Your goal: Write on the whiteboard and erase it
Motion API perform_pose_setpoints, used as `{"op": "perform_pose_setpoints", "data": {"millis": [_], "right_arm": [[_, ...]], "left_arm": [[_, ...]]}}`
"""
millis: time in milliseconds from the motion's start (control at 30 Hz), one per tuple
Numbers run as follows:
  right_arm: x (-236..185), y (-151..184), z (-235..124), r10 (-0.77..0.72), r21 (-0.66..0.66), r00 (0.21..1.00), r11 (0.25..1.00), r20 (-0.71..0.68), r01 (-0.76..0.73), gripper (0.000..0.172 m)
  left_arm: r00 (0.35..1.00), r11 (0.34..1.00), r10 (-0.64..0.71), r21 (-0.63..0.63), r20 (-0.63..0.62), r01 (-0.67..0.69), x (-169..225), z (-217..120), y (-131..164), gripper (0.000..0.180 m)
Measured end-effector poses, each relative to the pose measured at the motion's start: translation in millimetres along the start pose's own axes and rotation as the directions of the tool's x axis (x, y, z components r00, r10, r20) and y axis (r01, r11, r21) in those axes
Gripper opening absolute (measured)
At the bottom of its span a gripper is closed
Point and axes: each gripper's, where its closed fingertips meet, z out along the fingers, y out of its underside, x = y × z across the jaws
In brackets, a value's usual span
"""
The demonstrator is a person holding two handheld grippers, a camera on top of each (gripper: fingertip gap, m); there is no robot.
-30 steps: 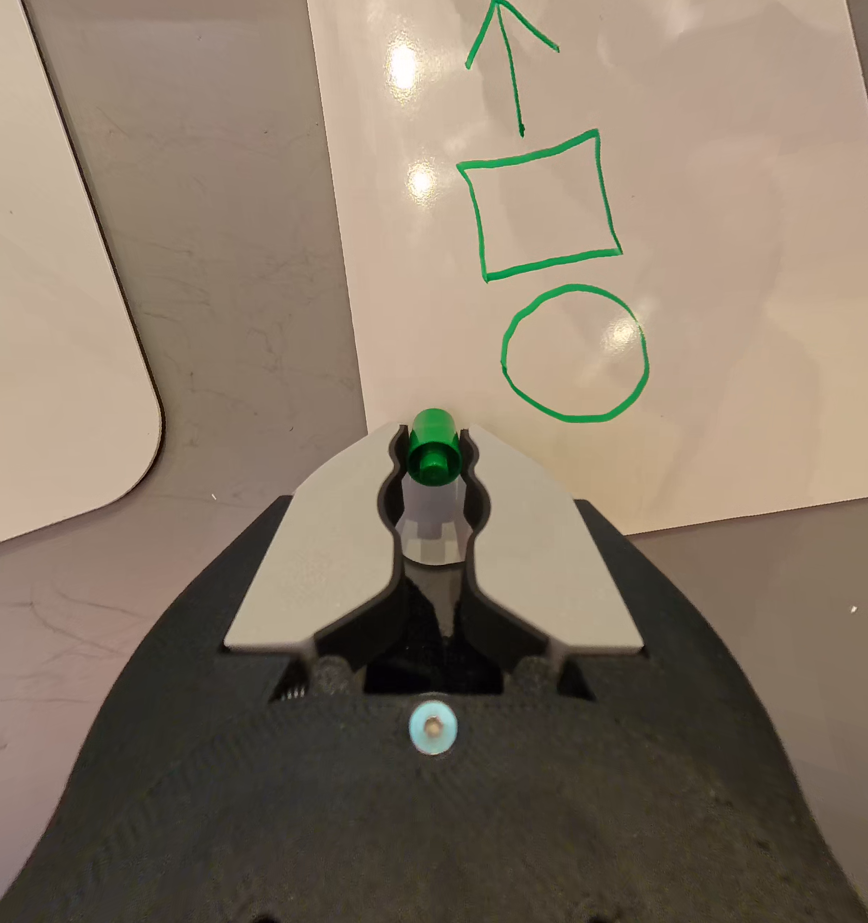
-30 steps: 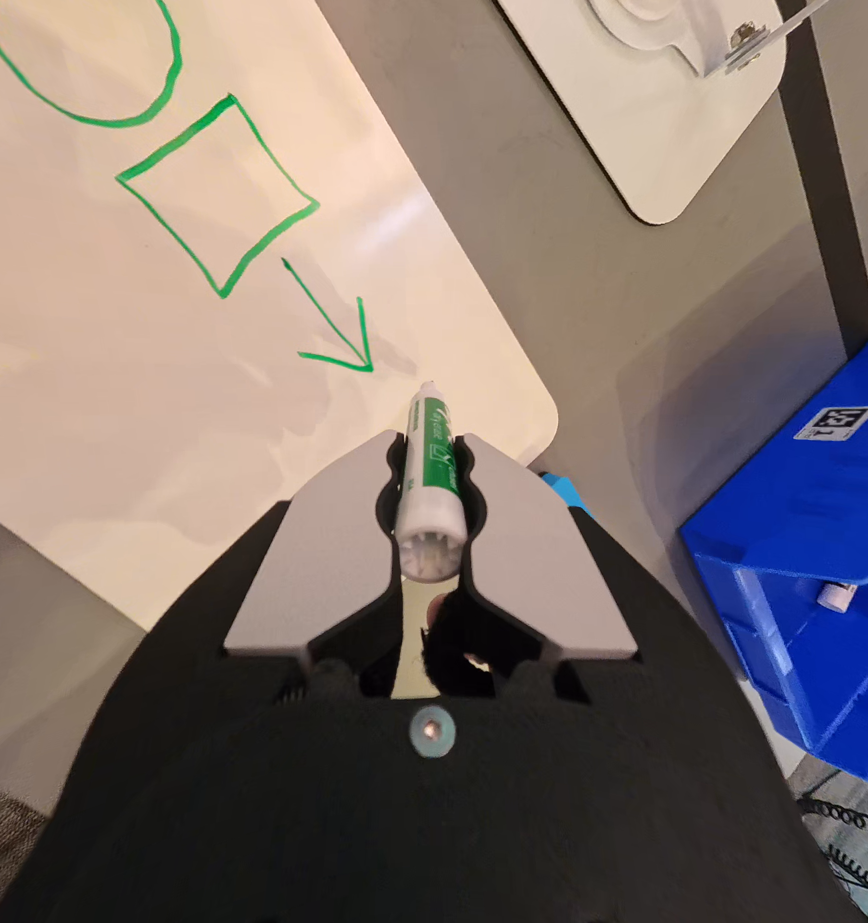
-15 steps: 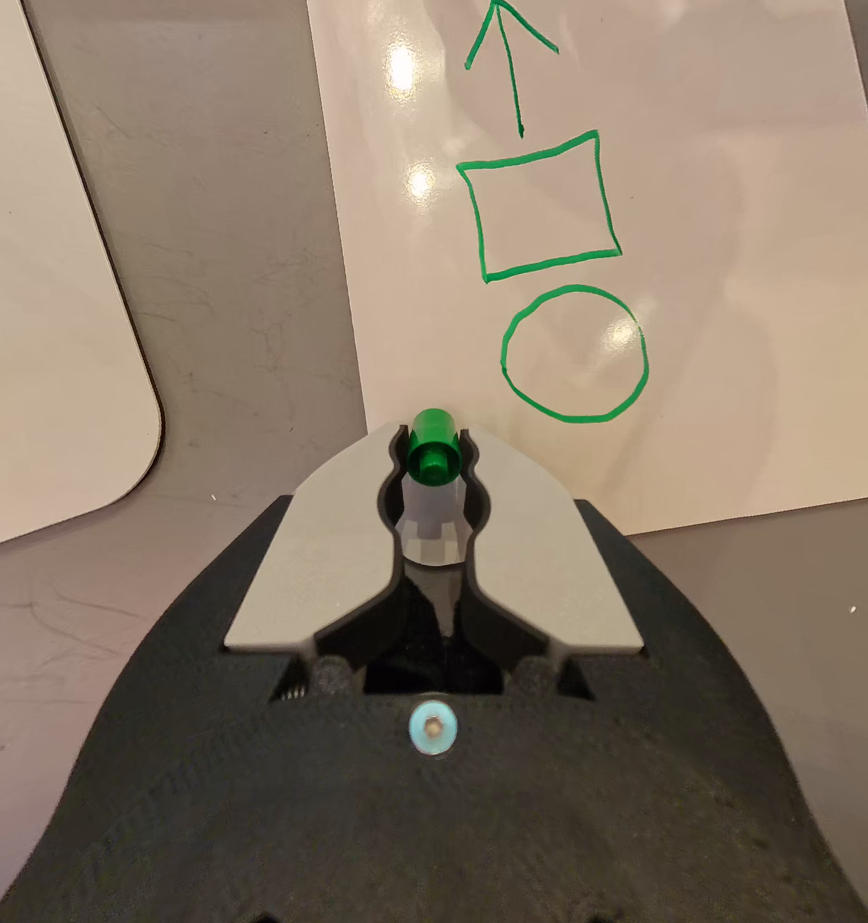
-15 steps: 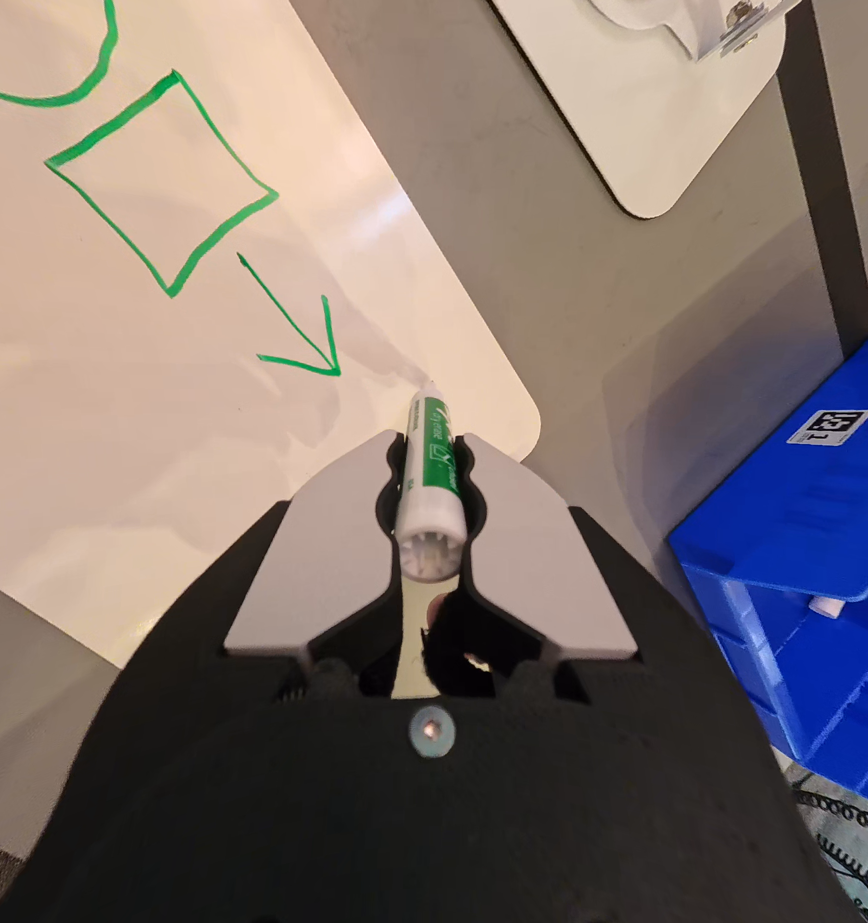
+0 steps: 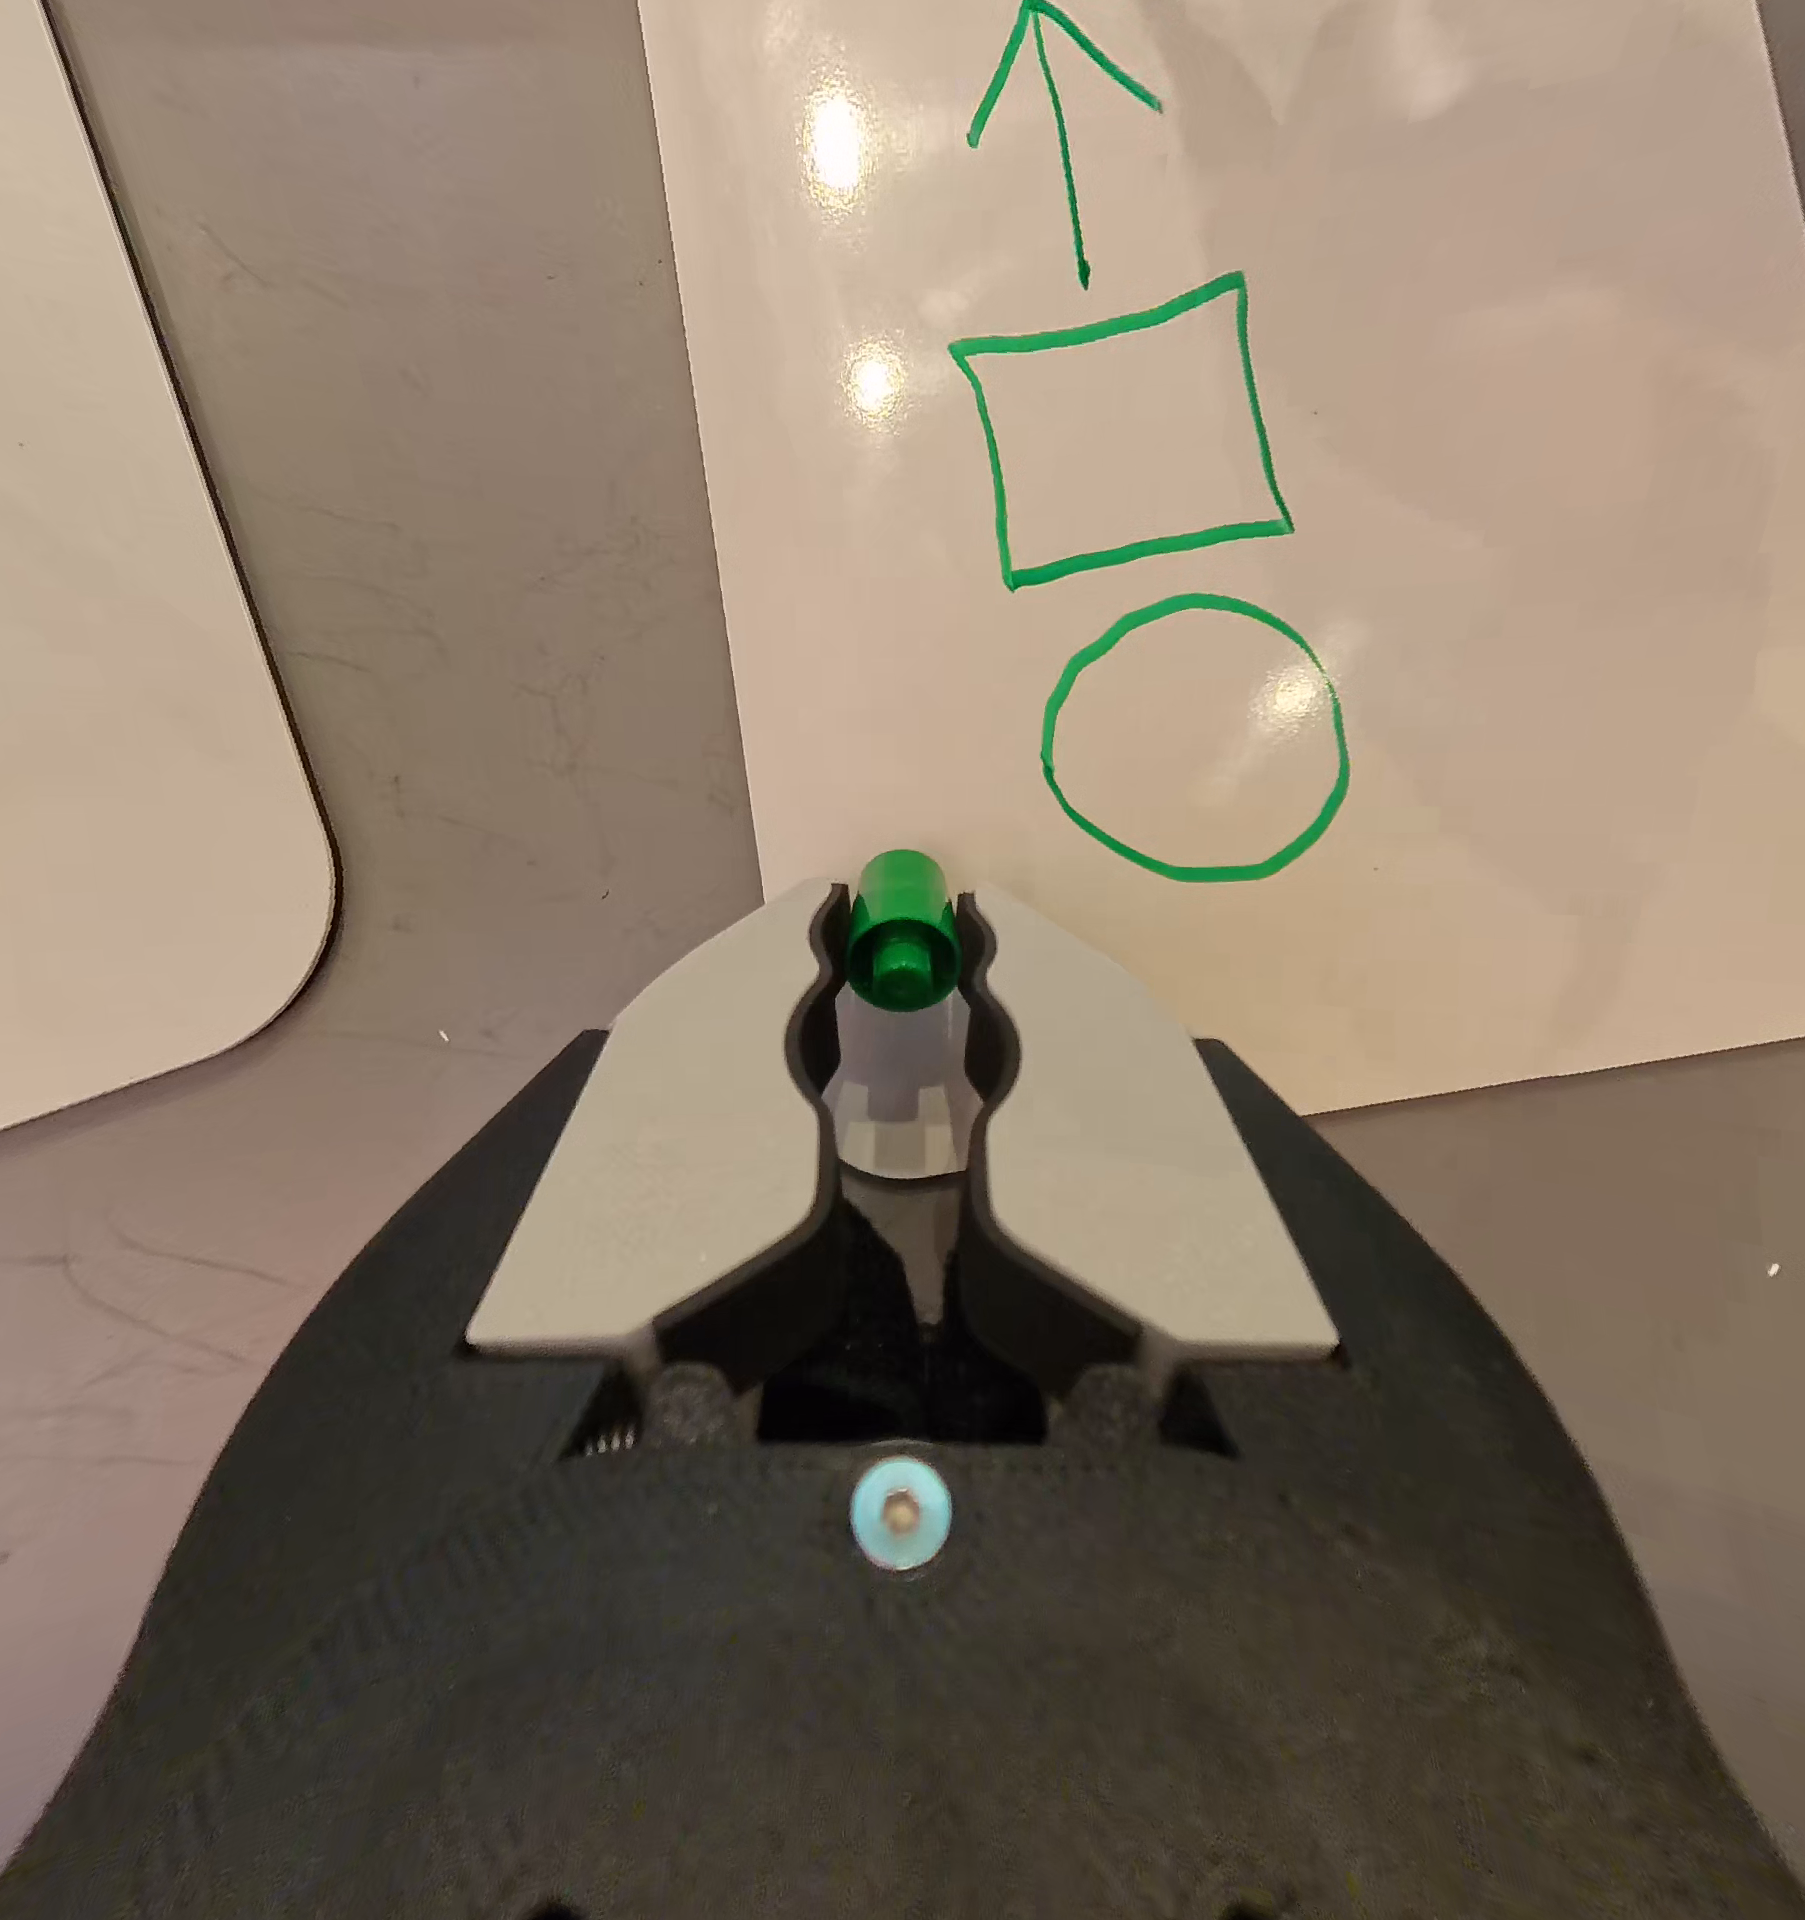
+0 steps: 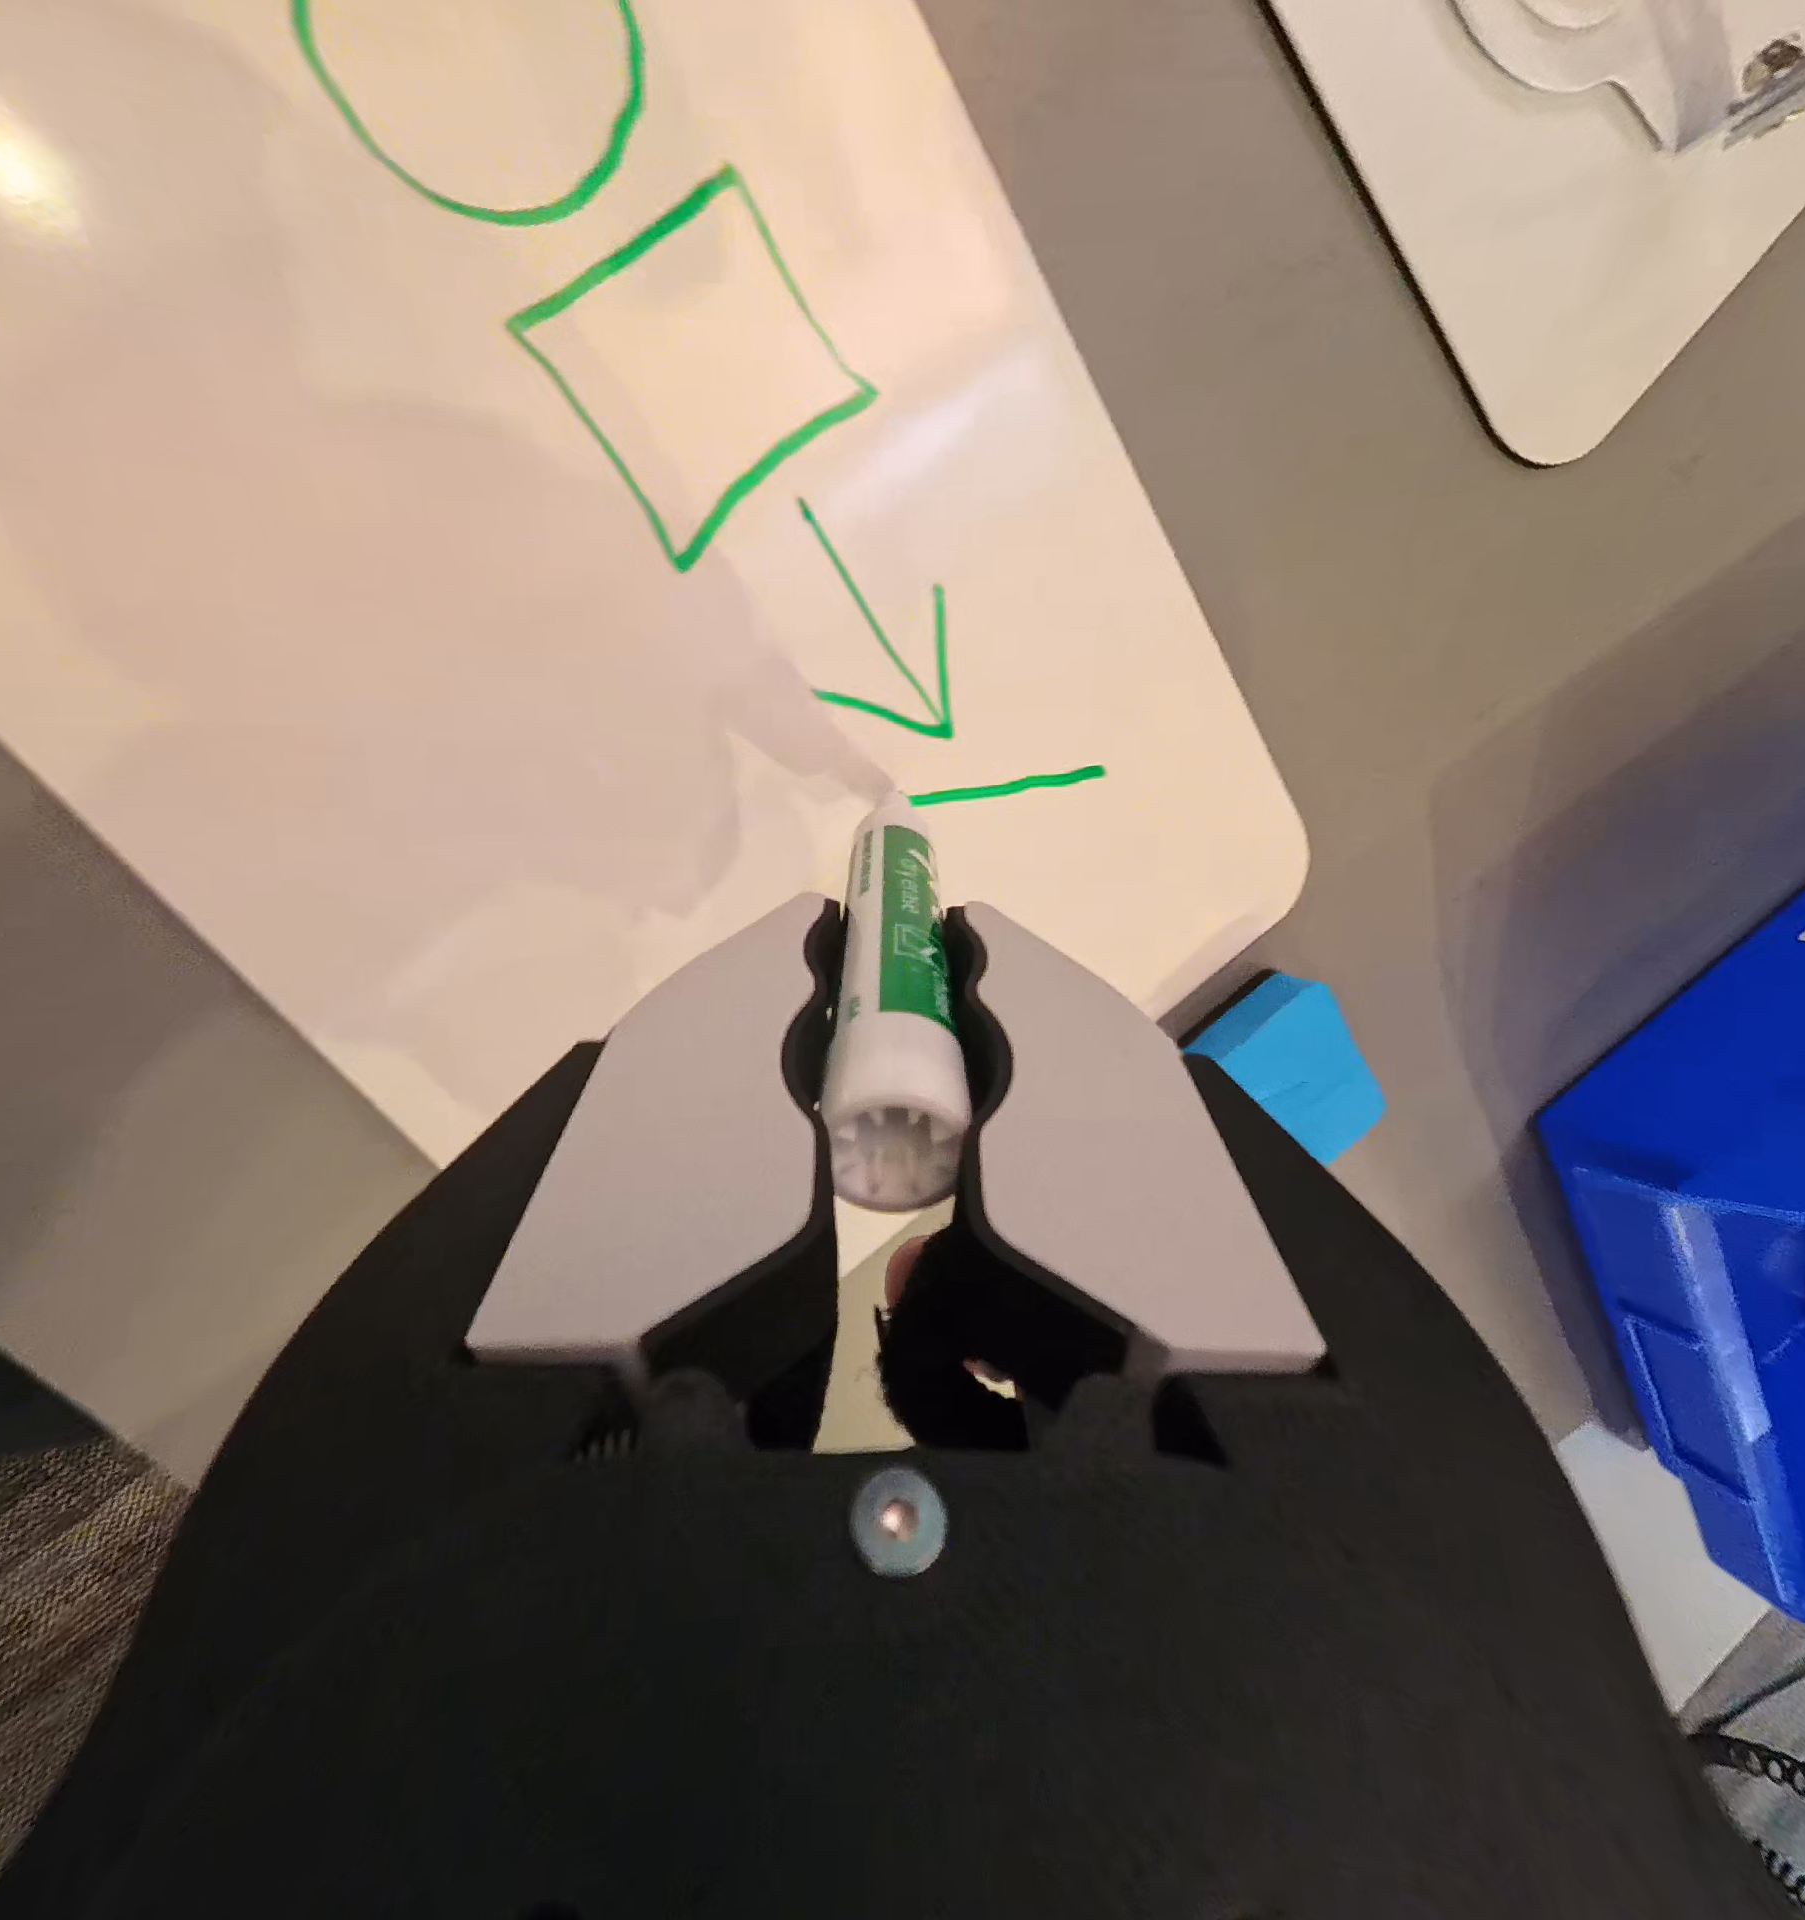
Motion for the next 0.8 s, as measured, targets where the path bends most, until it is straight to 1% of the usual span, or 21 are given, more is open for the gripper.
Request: {"op": "perform_pose_setpoints", "data": {"millis": [100,267,667,800], "right_arm": [[-12.6,-0.8,-4.0,-0.020,-0.006,1.000,1.000,0.006,0.020,0.020],[-14.3,1.5,-5.5,-0.015,-0.008,1.000,1.000,0.003,0.015,0.020],[16.4,46.0,-15.0,0.066,-0.063,0.996,0.996,-0.058,-0.070,0.020],[17.9,49.1,-15.8,0.072,-0.059,0.996,0.995,-0.057,-0.075,0.020]], "left_arm": [[1.000,1.000,0.001,-0.003,0.002,-0.001,0.0,0.1,0.0,0.020],[1.000,1.000,0.003,-0.006,0.006,-0.003,0.0,0.0,0.1,0.020],[1.000,1.000,-0.001,-0.001,0.001,0.001,-0.1,0.0,0.1,0.020],[1.000,1.000,-0.001,-0.001,0.001,0.001,-0.1,-0.1,0.1,0.020]]}}
